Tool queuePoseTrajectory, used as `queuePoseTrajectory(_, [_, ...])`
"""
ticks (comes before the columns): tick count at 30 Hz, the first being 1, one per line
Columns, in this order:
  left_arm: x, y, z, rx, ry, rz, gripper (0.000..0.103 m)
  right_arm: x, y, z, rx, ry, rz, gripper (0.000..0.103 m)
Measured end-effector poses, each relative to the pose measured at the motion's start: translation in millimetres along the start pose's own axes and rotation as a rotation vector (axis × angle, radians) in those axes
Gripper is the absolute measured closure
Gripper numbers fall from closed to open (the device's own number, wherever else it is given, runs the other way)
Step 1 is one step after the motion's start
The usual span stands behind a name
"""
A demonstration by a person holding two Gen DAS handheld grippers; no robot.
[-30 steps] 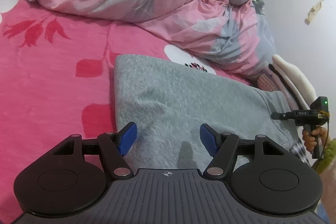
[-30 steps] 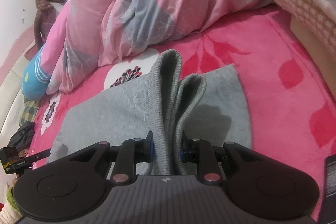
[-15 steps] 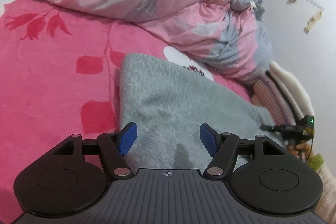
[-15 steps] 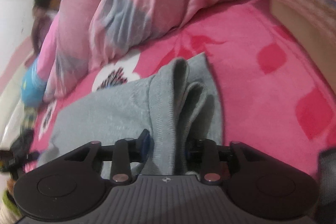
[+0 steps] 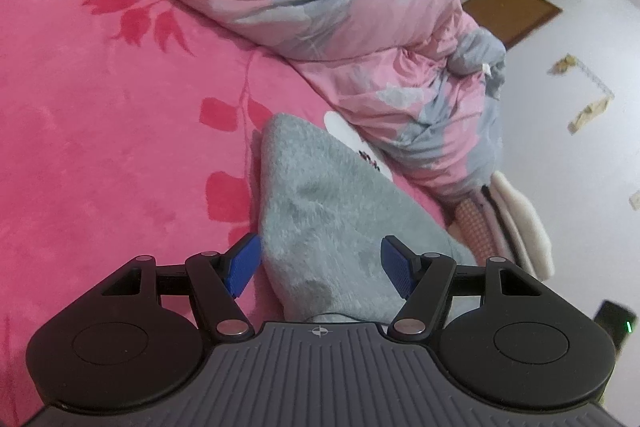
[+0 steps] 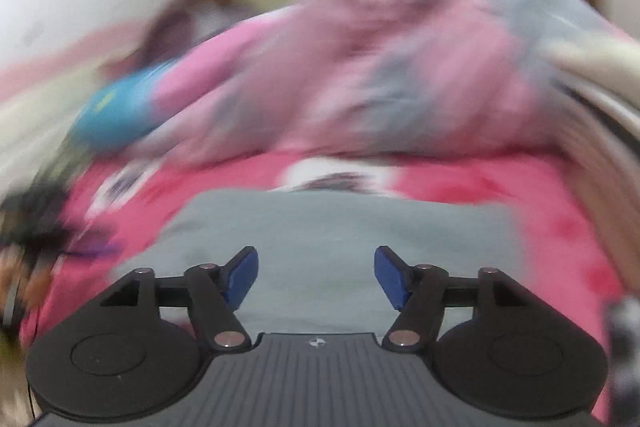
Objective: Fold clothes
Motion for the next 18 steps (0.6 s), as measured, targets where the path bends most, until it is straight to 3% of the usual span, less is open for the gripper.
queuePoseTrajectory(1, [2, 1, -1, -0.005, 0.013, 0.006, 0.037, -1, -8, -33, 0.029, 0.095, -0.005, 0.029])
queuePoseTrajectory(5, [16, 2, -10, -0.025, 0.068, 0.02, 0.037, -12, -48, -162, 0.104, 0.453, -0.005, 0.028])
queuePoseTrajectory(8, [26, -11, -22, -0.046, 0.125, -0.008, 0.037, -35, -90, -225, 0.118, 0.628, -0.038, 0.028])
queuePoseTrajectory(12, [34, -41, -32, -0.06, 0.138, -0.067, 0.037, -65, -132, -264, 0.016, 0.858, -0.04, 0.028])
queuePoseTrajectory(15, [39, -72, -34, -0.065, 0.135, -0.114, 0.037, -83, -154, -271, -0.081, 0.988, -0.025, 0.027])
queuePoseTrajectory(18, [43, -98, -33, -0.069, 0.118, -0.152, 0.037, -87, -164, -274, -0.148, 1.043, 0.026, 0.017])
Point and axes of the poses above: each gripper's, at about its wrist camera, not at the fingertips, and y roughly against the way its jaws point, z to its right, x to its top, the point moved 6 cm from there along -y, roughly the way its jaws point, and after that the axes turned 2 degrees about z, right-handed, at the moved point
